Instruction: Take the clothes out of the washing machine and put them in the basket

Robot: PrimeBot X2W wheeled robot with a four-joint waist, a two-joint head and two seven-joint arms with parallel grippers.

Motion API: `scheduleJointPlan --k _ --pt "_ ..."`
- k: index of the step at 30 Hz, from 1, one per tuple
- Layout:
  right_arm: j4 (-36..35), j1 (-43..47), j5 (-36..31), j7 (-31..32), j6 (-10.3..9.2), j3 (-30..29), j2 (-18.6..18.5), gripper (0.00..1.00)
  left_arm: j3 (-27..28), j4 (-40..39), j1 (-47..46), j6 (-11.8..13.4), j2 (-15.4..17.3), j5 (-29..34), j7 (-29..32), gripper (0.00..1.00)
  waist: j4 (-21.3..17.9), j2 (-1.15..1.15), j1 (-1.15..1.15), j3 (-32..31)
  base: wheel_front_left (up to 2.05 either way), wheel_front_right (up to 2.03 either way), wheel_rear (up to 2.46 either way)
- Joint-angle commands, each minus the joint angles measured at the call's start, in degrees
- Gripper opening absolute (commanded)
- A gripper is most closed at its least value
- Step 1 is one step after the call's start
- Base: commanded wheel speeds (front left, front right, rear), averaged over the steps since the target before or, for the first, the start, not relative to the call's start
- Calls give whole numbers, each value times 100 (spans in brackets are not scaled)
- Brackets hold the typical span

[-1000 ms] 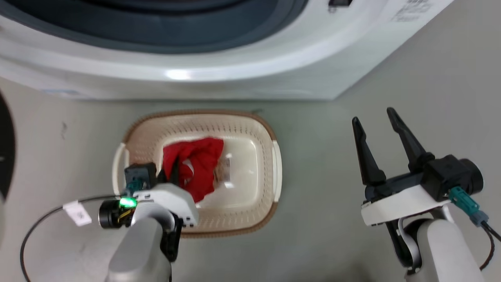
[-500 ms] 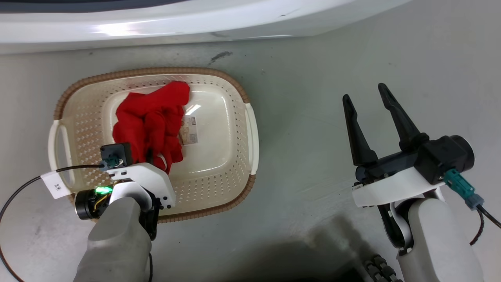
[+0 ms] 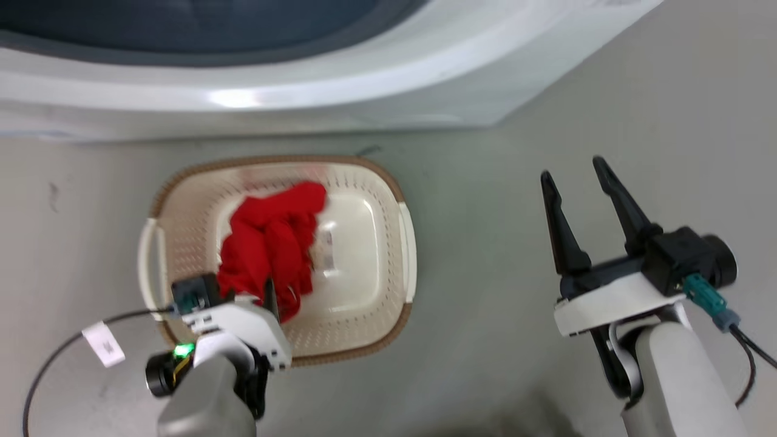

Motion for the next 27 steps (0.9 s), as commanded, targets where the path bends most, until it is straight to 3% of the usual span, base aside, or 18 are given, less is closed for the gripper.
scheduleJointPlan --k 1,6,16,27 --pt "36 150 -50 -14 -4 -60 2 100 -61 -61 209 12 -22 65 -14 100 255 0 0 -687 0 0 0" --pt "22 437 -72 59 -4 -186 2 100 -123 -439 724 53 -61 198 -15 100 376 0 0 -1254 0 0 0" --pt "-228 1102 -69 324 -4 -382 2 100 -140 -2062 1848 103 -76 640 -15 100 555 0 0 -2316 0 0 0" --pt "-865 1705 -137 662 -4 -695 2 100 -378 -3673 1822 138 -75 1005 -15 100 845 0 0 -2783 0 0 0"
